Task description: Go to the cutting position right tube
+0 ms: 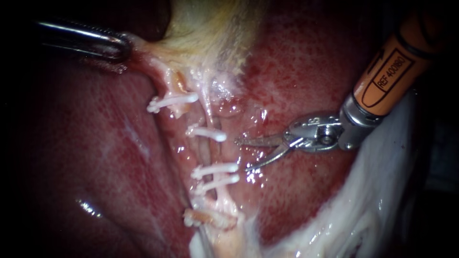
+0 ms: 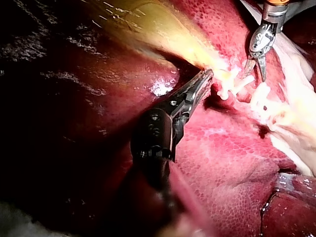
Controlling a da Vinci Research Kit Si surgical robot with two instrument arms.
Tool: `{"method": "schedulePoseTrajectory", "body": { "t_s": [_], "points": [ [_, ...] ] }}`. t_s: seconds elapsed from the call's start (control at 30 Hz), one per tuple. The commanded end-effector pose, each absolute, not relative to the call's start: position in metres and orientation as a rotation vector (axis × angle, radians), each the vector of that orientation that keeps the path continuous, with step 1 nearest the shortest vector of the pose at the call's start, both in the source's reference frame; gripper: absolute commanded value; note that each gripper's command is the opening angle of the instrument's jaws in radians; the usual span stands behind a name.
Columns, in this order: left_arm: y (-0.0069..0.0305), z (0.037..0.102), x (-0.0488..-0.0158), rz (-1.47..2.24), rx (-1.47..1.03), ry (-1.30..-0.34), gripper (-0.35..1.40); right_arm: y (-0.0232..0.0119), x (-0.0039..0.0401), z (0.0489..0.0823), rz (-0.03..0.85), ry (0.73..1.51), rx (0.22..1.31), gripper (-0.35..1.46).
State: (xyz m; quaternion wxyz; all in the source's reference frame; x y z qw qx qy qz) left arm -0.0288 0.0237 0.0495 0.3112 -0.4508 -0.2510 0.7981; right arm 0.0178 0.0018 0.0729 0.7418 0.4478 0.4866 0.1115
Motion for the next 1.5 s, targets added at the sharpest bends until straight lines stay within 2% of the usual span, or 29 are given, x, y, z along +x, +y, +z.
{"method": "schedulePoseTrajectory", "body": {
  "t_s": [0.03, 0.5, 0.9, 1.13, 1.5],
  "points": [
    [0.0237, 0.0495, -0.0288, 2.107, -1.190, -0.663, -0.35, 0.0018, 0.0181, 0.0727, 0.246, 1.075, 0.994, 1.42],
    [0.0238, 0.0495, -0.0288, 2.107, -1.190, -0.664, -0.35, 0.0014, 0.0226, 0.0714, 0.242, 1.119, 1.108, 1.42],
    [0.0238, 0.0494, -0.0287, 2.106, -1.189, -0.661, -0.35, 0.0014, 0.0251, 0.0712, 0.253, 1.127, 1.154, 1.40],
    [0.0238, 0.0494, -0.0286, 2.107, -1.190, -0.662, -0.35, 0.0013, 0.0250, 0.0711, 0.279, 1.105, 1.191, 1.40],
    [0.0238, 0.0494, -0.0285, 2.107, -1.190, -0.662, -0.35, 0.0020, 0.0225, 0.0700, 0.330, 1.049, 1.269, 1.42]
  ]
}}
